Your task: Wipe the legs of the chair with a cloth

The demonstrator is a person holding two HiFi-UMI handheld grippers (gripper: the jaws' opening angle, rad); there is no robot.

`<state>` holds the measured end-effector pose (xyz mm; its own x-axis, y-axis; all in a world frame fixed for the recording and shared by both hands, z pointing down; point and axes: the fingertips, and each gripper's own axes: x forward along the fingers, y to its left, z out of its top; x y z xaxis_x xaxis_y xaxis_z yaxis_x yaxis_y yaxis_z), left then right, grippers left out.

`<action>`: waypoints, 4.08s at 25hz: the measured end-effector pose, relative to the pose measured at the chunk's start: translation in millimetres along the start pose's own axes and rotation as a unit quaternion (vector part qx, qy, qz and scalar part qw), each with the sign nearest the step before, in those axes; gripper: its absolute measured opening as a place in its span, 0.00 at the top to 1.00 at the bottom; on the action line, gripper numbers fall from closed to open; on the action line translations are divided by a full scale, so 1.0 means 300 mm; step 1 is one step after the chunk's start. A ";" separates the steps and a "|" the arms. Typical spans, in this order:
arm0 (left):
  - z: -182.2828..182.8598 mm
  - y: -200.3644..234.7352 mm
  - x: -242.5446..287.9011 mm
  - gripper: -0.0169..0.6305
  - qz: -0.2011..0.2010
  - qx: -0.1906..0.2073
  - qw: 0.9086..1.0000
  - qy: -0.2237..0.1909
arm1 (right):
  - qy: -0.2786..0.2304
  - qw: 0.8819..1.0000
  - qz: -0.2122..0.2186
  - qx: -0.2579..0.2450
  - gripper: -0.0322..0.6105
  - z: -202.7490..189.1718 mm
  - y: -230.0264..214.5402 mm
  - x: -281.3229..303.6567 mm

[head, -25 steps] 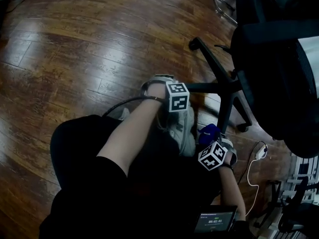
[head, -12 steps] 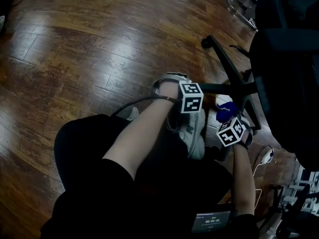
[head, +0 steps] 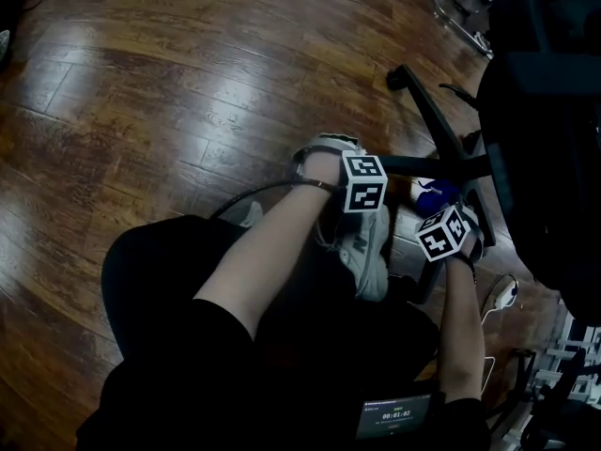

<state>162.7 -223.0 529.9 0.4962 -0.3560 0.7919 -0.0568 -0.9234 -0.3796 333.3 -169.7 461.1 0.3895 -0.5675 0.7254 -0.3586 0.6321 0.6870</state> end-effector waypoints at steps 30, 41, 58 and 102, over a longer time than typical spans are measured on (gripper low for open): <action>-0.001 -0.003 -0.006 0.83 0.006 0.001 1.000 -0.002 | -0.020 0.999 -0.012 0.041 0.82 0.019 -0.064 0.021; -0.013 -0.018 -0.002 0.84 -0.014 0.024 1.000 -0.005 | 0.000 0.997 0.070 -0.024 0.82 -0.081 0.290 -0.142; 0.027 -0.004 0.051 0.80 -0.104 0.045 0.994 0.005 | -0.063 0.996 0.046 0.039 0.82 -0.143 0.394 -0.190; 0.308 -0.168 -0.060 0.50 -0.300 0.104 0.934 -0.165 | -0.326 0.882 0.052 0.338 0.82 -0.015 0.127 -0.250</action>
<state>236.7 -156.9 490.6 0.6257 0.3117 0.7150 0.4702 -0.8821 -0.0269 294.4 -100.7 432.7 -0.1663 -0.8464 0.5060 -0.8728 0.3651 0.3239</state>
